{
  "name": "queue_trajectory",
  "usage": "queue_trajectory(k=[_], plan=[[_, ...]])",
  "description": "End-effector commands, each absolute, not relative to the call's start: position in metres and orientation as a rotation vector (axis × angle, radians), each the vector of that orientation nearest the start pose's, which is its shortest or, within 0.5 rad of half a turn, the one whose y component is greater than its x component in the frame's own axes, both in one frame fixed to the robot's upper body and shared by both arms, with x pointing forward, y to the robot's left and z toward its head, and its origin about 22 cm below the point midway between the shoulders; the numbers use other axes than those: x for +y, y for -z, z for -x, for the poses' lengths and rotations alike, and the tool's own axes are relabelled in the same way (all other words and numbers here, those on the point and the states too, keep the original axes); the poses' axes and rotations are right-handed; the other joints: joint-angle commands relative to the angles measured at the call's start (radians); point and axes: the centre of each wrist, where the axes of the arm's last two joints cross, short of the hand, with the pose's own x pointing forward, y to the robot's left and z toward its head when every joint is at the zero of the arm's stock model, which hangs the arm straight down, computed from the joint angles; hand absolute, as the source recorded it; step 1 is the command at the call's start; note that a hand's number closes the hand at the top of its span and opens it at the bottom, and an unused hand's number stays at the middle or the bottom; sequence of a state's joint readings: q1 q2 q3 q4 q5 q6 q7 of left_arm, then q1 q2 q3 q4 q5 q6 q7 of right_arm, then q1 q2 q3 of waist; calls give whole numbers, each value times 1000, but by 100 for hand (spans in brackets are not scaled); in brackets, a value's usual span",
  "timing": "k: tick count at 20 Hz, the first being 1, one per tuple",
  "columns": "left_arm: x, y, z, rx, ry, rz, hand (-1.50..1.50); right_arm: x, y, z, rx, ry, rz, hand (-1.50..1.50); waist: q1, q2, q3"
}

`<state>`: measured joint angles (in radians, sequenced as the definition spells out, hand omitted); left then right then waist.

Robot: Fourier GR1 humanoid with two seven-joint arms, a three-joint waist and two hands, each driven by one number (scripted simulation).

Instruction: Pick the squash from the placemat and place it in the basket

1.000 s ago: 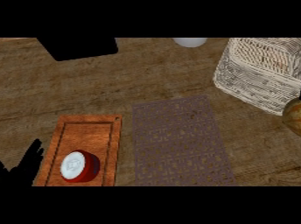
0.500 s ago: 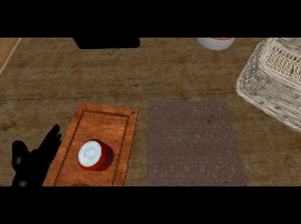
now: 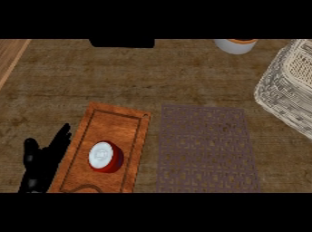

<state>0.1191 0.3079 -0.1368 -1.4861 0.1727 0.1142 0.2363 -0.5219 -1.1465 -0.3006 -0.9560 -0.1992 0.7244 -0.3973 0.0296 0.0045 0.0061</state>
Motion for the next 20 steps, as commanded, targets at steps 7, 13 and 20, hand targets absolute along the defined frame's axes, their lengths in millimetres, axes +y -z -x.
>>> queue_trajectory(k=[7,13,20], plan=[[277,50,-202,-1032,70,-129,0,-514,-230,-324,-1760,-657,85,150,18,10,-5],[287,46,-207,-1029,53,-120,0,-517,-208,-332,-1761,-631,68,150,23,14,-3],[277,58,-208,-1042,71,-123,0,-526,-187,-327,-1726,-629,377,150,18,20,-2]])
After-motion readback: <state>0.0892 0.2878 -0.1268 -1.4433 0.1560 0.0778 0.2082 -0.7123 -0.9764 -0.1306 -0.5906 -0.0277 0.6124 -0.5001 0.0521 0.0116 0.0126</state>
